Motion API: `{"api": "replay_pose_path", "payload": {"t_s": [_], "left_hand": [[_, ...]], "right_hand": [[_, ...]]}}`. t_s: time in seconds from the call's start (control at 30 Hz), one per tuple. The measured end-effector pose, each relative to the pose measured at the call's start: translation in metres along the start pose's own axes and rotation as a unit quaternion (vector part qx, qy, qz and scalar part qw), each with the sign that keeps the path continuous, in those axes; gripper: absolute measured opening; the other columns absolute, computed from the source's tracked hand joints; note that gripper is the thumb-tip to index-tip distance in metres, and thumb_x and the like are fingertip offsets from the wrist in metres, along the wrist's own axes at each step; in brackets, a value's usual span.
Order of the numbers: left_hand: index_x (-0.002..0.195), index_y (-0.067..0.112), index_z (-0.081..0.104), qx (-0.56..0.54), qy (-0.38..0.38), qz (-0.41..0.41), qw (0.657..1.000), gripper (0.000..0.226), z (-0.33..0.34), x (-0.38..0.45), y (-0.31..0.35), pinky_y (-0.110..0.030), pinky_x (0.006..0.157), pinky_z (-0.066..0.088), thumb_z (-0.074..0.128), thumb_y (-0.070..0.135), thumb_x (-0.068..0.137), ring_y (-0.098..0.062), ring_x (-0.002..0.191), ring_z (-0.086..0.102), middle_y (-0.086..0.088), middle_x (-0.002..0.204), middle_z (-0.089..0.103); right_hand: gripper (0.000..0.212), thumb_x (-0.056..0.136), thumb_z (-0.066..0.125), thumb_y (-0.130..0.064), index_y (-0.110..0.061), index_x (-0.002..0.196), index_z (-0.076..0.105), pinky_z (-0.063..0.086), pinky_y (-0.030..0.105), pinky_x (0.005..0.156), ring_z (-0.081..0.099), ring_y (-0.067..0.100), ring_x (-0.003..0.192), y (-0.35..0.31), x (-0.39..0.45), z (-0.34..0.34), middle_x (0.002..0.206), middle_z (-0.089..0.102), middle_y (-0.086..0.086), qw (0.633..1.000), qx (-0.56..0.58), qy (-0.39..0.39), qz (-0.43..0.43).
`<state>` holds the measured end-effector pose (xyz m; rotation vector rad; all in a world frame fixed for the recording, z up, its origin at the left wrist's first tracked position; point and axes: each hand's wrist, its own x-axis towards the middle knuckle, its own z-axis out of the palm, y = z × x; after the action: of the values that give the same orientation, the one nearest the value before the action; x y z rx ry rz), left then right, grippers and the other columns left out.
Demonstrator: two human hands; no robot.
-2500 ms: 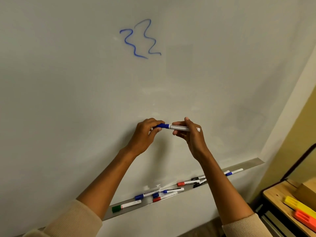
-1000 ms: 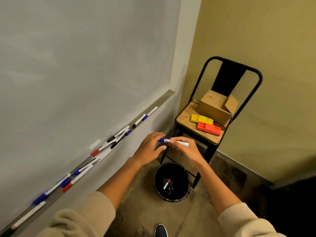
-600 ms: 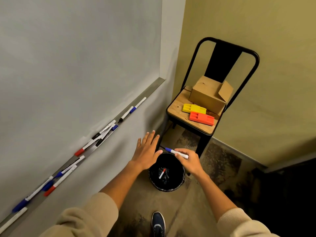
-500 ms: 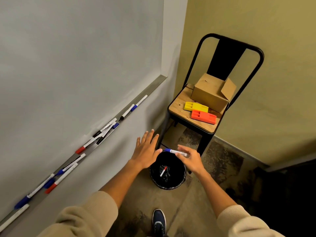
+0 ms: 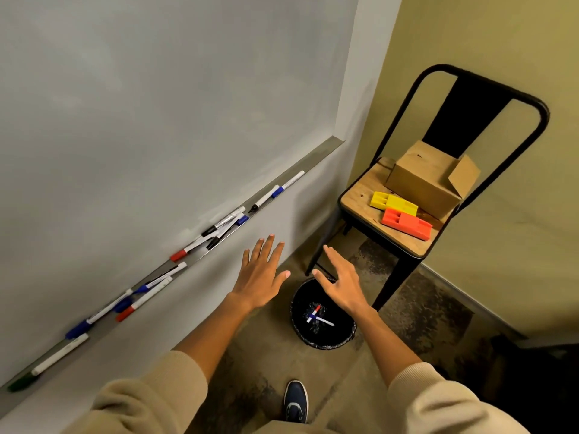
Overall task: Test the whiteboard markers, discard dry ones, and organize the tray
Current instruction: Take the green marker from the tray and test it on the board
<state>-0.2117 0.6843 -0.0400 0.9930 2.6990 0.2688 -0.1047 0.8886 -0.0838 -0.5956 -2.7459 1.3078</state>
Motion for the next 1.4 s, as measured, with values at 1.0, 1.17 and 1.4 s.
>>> {"api": "replay_pose_path", "payload": {"t_s": [1.0, 1.17, 1.4], "left_hand": [[0.155, 0.026, 0.002, -0.064, 0.116, -0.346, 0.929, 0.071, -0.013, -0.304, -0.214, -0.049, 0.120, 0.000, 0.041, 0.048, 0.099, -0.025, 0.150, -0.012, -0.003, 0.162, -0.016], [0.156, 0.028, 0.004, -0.062, 0.106, -0.372, 0.920, 0.068, -0.009, -0.353, -0.253, -0.049, 0.119, -0.001, 0.037, 0.050, 0.100, -0.025, 0.150, -0.012, -0.004, 0.162, -0.017], [0.155, 0.028, 0.001, -0.074, 0.105, -0.380, 0.916, 0.068, 0.001, -0.397, -0.290, -0.048, 0.119, -0.004, 0.034, 0.051, 0.100, -0.024, 0.150, -0.013, -0.002, 0.162, -0.017]], "right_hand": [[0.076, 0.088, 0.039, -0.072, -0.035, 0.153, 0.030, 0.025, 0.044, 0.118, 0.030, 0.023, 0.148, -0.256, -0.053, 0.264, 0.164, 0.025, -0.003, 0.900, -0.124, -0.215, -0.357], [0.070, 0.091, 0.044, -0.063, -0.031, 0.153, 0.033, 0.027, 0.045, 0.119, 0.031, 0.022, 0.147, -0.289, -0.079, 0.315, 0.162, 0.030, -0.002, 0.885, -0.155, -0.231, -0.374], [0.060, 0.101, 0.048, -0.048, -0.029, 0.155, 0.028, 0.018, 0.049, 0.121, 0.027, 0.024, 0.149, -0.323, -0.097, 0.369, 0.159, 0.035, -0.001, 0.848, -0.267, -0.286, -0.356]]}}
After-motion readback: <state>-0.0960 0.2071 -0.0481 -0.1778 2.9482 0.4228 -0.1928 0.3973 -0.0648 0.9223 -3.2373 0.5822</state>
